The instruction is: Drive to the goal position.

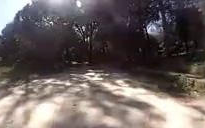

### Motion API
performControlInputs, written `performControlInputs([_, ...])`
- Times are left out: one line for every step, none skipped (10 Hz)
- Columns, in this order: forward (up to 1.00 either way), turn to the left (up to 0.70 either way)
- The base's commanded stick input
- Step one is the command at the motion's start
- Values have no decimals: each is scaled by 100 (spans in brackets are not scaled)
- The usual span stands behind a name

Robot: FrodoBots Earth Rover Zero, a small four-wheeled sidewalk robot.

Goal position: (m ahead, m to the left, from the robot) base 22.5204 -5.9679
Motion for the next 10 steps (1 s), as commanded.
performControlInputs([85, 0])
performControlInputs([85, 0])
performControlInputs([85, 0])
performControlInputs([85, 0])
performControlInputs([85, 0])
performControlInputs([85, 0])
performControlInputs([85, 0])
performControlInputs([85, 0])
performControlInputs([85, 0])
performControlInputs([85, 0])
